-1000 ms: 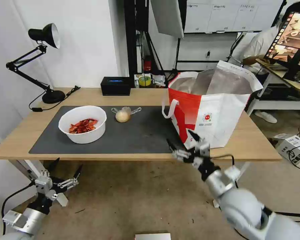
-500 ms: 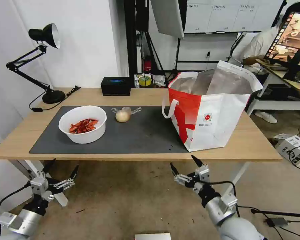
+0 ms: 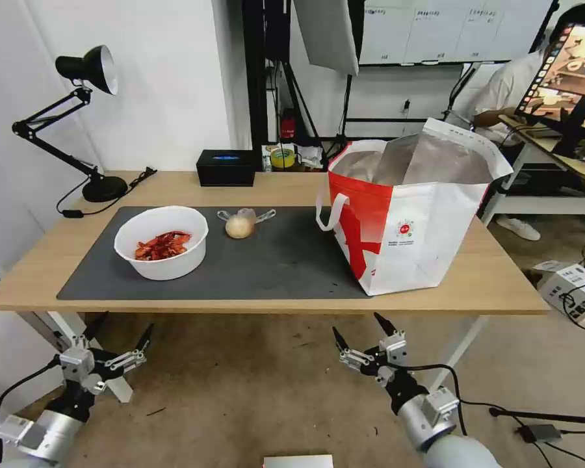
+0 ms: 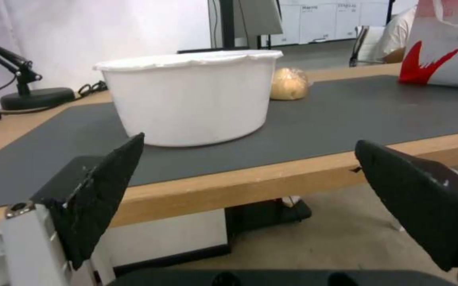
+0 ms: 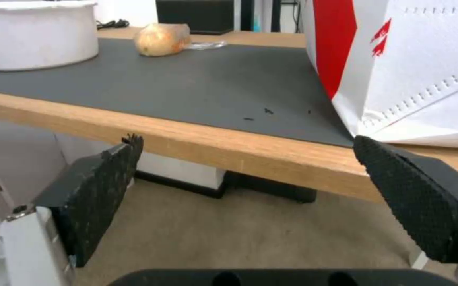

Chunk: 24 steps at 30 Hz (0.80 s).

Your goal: Pick up the trash from the table and place it into the takeout bag.

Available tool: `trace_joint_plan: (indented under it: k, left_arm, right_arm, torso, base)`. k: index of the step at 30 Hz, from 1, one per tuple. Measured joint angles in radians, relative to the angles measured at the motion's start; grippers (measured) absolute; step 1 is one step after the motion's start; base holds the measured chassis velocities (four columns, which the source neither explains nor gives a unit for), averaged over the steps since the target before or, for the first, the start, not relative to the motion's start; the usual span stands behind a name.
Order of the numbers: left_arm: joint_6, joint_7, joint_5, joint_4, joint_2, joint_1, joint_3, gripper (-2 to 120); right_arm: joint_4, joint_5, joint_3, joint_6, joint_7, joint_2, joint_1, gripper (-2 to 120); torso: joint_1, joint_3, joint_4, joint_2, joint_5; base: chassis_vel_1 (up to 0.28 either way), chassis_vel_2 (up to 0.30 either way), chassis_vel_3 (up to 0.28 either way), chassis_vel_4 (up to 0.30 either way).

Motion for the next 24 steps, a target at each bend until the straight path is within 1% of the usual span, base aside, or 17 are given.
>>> trace_joint_plan:
  k: [2, 4, 6, 7, 9, 10, 13, 14, 15, 16, 17, 18, 20, 21, 22, 23, 24]
  left_arm:
    - [0.0, 0.001, 0.0, 0.002, 0.0, -0.001, 0.0, 100]
    - [0.0, 0.001, 0.0, 0.007, 0.005, -0.004, -0.005, 100]
    - [-0.001, 0.001, -0.001, 0.009, 0.006, -0.004, -0.007, 100]
    - [-0.001, 0.001, -0.001, 0.011, 0.007, -0.005, -0.007, 100]
    - [-0.002, 0.001, -0.002, 0.013, 0.004, -0.009, -0.008, 100]
    - [-0.002, 0.001, -0.002, 0.013, 0.004, -0.009, -0.008, 100]
    - [0.003, 0.0, -0.006, 0.013, 0.006, -0.024, -0.004, 100]
    - [0.003, 0.0, -0.006, 0.013, 0.006, -0.024, -0.004, 100]
    - [0.008, -0.001, -0.007, 0.014, 0.016, -0.03, 0.002, 100]
    - [0.011, -0.002, -0.007, 0.014, 0.02, -0.032, 0.005, 100]
    - [0.012, -0.002, -0.007, 0.016, 0.021, -0.032, 0.005, 100]
    - [0.012, -0.002, -0.007, 0.016, 0.021, -0.032, 0.005, 100]
    - [0.012, -0.002, -0.007, 0.022, 0.021, -0.03, 0.003, 100]
    - [0.011, -0.001, -0.007, 0.023, 0.021, -0.029, 0.003, 100]
    - [0.011, -0.001, -0.007, 0.026, 0.021, -0.029, 0.003, 100]
    - [0.011, -0.001, -0.007, 0.026, 0.021, -0.029, 0.003, 100]
    - [0.011, -0.001, -0.007, 0.028, 0.021, -0.029, 0.003, 100]
  right_arm:
    - [0.002, 0.001, 0.0, 0.0, 0.0, 0.0, 0.002, 100]
    - [0.035, 0.056, -0.017, -0.021, 0.012, -0.003, 0.021, 100]
    - [0.045, 0.074, -0.03, -0.035, 0.014, -0.005, 0.046, 100]
    - [0.047, 0.083, -0.041, -0.045, 0.015, -0.006, 0.07, 100]
    - [0.044, 0.128, -0.088, -0.086, 0.032, -0.01, 0.169, 100]
    - [0.044, 0.128, -0.088, -0.086, 0.032, -0.01, 0.169, 100]
    - [0.042, 0.187, -0.152, -0.146, 0.06, 0.003, 0.29, 100]
    - [0.042, 0.187, -0.152, -0.146, 0.06, 0.003, 0.29, 100]
    - [0.035, 0.198, -0.17, -0.161, 0.064, 0.014, 0.326, 100]
    - [0.023, 0.208, -0.195, -0.172, 0.069, 0.021, 0.371, 100]
    - [0.011, 0.216, -0.214, -0.178, 0.073, 0.024, 0.407, 100]
    - [0.011, 0.216, -0.214, -0.178, 0.073, 0.024, 0.407, 100]
    - [-0.032, 0.237, -0.268, -0.184, 0.076, 0.034, 0.495, 100]
    - [-0.041, 0.241, -0.277, -0.185, 0.076, 0.036, 0.51, 100]
    - [-0.078, 0.258, -0.309, -0.185, 0.076, 0.047, 0.566, 100]
    - [-0.078, 0.258, -0.309, -0.185, 0.076, 0.047, 0.566, 100]
    - [-0.101, 0.268, -0.328, -0.185, 0.077, 0.056, 0.599, 100]
  torso:
    - [0.0, 0.0, 0.0, 0.0, 0.0]
    - [0.0, 0.0, -0.0001, 0.0, -0.0001]
    - [0.0, 0.0, -0.0002, 0.0, 0.0]
    - [0.0, 0.0, -0.0001, 0.0, 0.0]
    - [0.0, 0.0, 0.0003, 0.0, 0.0]
    - [0.0, 0.0, 0.0003, 0.0, 0.0]
    - [0.0, 0.0, 0.0006, 0.0, -0.0002]
    - [0.0, 0.0, 0.0006, 0.0, -0.0002]
    - [0.0, 0.0, -0.0003, 0.0, 0.0001]
    - [0.0, 0.0, -0.0004, 0.0, -0.0001]
    - [0.0, 0.0, -0.0003, 0.0, 0.0]
    - [0.0, 0.0, -0.0003, 0.0, 0.0]
    - [0.0, 0.0, 0.0002, 0.0, 0.0]
    - [0.0, 0.0, 0.0003, 0.0, 0.0]
    - [0.0, 0.0, 0.0, 0.0, -0.0002]
    - [0.0, 0.0, 0.0, 0.0, -0.0002]
    - [0.0, 0.0, 0.0001, 0.0, -0.0001]
  base:
    - [0.0, 0.0, 0.0, 0.0]
    - [0.0, 0.0, 0.0, 0.0]
    - [0.0, 0.0, 0.0, 0.0]
    - [0.0, 0.0, 0.0, 0.0]
    - [0.0, 0.0, 0.0, 0.0]
    - [0.0, 0.0, 0.0, 0.0]
    - [0.0, 0.0, 0.0, 0.0]
    - [0.0, 0.0, 0.0, 0.0]
    - [0.0, 0.0, 0.0, 0.0]
    - [0.0, 0.0, 0.0, 0.0]
    - [0.0, 0.0, 0.0, 0.0]
    - [0.0, 0.0, 0.0, 0.0]
    - [0.0, 0.0, 0.0, 0.0]
    - [0.0, 0.0, 0.0, 0.0]
    - [0.0, 0.0, 0.0, 0.0]
    - [0.0, 0.0, 0.0, 0.0]
    - [0.0, 0.0, 0.0, 0.0]
